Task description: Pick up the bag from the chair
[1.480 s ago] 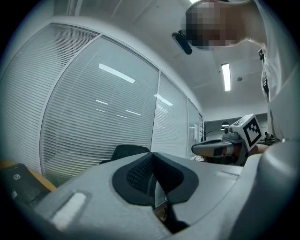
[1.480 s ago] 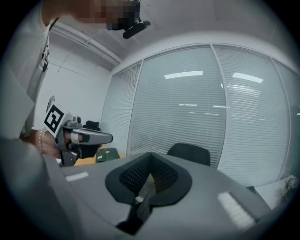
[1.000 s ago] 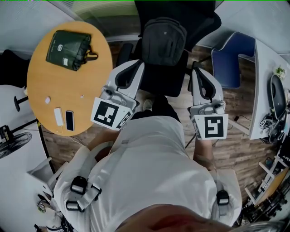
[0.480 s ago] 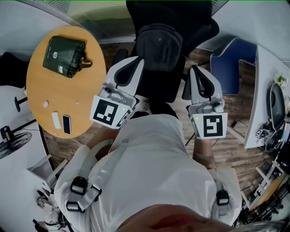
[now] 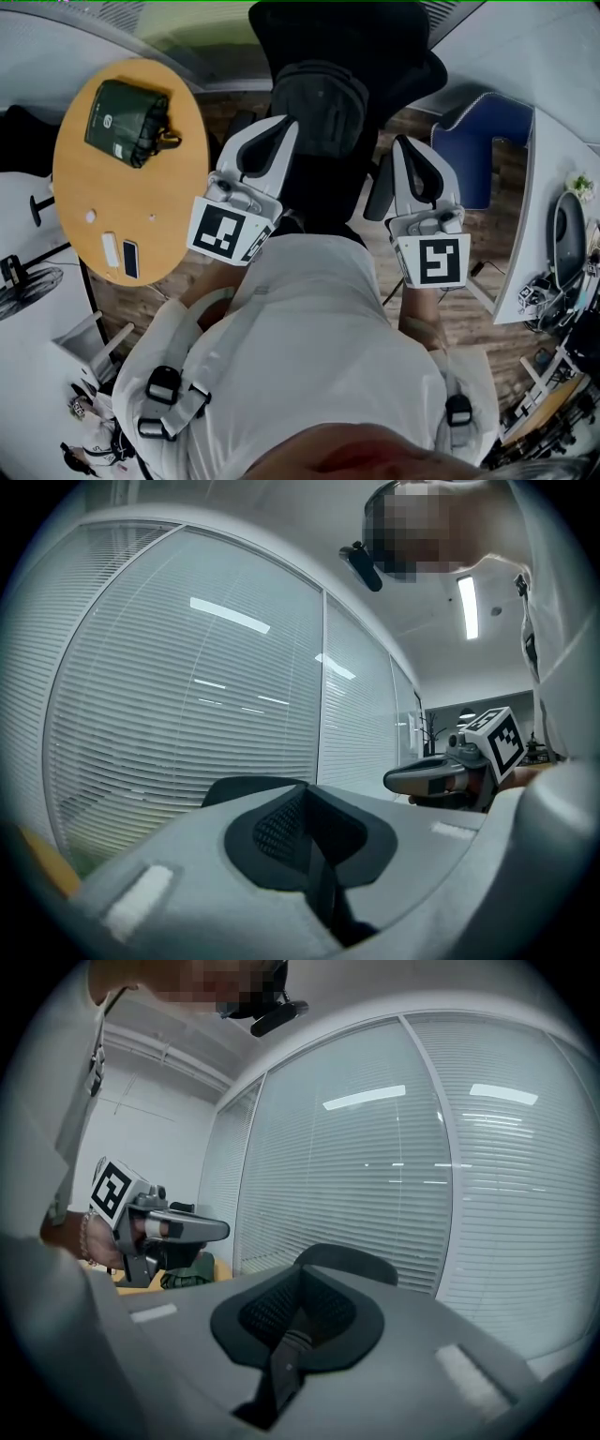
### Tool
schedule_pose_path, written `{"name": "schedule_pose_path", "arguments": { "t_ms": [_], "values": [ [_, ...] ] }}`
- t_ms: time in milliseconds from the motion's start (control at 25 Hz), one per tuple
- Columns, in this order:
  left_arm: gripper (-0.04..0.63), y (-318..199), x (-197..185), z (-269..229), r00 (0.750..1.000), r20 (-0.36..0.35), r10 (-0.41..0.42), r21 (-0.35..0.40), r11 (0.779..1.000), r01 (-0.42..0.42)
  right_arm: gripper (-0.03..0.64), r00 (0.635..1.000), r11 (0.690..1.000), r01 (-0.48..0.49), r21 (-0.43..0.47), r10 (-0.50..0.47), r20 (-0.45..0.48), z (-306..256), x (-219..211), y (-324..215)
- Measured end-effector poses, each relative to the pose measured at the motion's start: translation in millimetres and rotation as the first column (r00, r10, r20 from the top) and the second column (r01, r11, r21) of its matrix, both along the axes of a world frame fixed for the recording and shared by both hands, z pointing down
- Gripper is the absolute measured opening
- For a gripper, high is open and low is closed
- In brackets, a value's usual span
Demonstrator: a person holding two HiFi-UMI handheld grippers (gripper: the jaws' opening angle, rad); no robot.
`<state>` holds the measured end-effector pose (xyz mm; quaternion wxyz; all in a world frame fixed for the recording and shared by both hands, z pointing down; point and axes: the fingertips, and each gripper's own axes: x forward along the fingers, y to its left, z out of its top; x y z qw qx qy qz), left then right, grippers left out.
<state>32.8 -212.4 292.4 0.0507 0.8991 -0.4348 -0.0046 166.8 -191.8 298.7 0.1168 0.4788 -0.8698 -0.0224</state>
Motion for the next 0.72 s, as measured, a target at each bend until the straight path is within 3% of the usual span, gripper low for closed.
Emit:
{"name": "schedule_pose_path", "arguments": {
  "t_ms": [320,720],
  "values": [
    [0.005,-19,1,10,1.0,-0.001,-0.005,-0.021,1.0,0.005,0.003,1.0,1.0,-0.001,-0.015,0.001,-0.003,9,2,-18],
    [0.005,-39,-32,14,0.999,-0.001,0.039,-0.024,0.999,-0.039,0.003,0.999,0.999,-0.047,-0.019,0.048,0.016,1,-40,-34]
  ]
}}
